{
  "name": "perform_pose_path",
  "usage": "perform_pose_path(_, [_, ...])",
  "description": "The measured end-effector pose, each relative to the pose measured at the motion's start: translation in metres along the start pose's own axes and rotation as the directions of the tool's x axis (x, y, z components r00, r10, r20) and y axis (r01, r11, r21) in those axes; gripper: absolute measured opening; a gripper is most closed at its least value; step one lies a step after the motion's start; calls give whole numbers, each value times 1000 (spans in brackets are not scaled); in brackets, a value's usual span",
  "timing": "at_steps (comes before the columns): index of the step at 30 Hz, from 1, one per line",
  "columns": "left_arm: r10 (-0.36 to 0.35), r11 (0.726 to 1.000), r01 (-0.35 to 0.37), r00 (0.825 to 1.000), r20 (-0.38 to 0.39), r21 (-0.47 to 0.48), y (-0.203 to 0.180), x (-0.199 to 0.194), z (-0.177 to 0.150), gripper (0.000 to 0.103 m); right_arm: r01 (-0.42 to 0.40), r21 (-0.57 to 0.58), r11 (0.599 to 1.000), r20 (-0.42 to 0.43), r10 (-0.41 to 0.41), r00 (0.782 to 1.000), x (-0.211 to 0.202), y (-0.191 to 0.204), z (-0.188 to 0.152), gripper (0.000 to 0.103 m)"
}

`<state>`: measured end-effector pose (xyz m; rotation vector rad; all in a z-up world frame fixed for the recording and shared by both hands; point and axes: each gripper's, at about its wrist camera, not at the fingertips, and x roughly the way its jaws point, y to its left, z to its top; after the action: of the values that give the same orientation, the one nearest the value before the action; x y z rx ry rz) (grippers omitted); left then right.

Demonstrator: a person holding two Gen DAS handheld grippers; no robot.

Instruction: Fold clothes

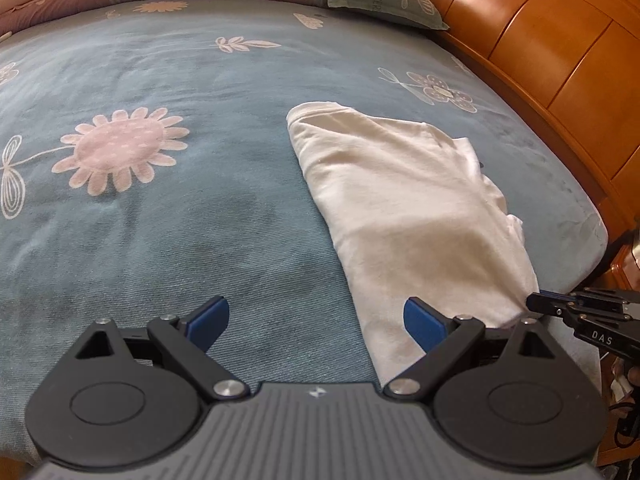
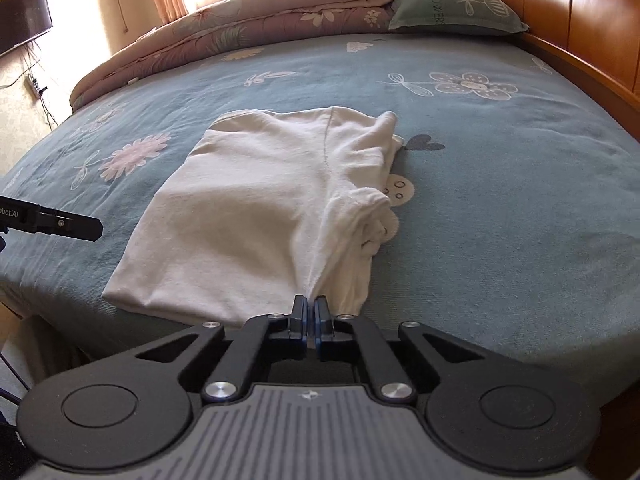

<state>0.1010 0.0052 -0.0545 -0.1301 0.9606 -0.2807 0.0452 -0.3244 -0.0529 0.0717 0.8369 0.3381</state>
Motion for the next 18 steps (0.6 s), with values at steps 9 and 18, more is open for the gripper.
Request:
perform_pose_path(9, [-55,996,55,998,2,71,-33,4,11,94,12,48,999,75,-15,997,-30,-27,8,9])
perform_pose_path(18, [-35,995,36,999,-13,93,-44,4,10,94,-26,-33,999,74,28,997,14,5,39,10])
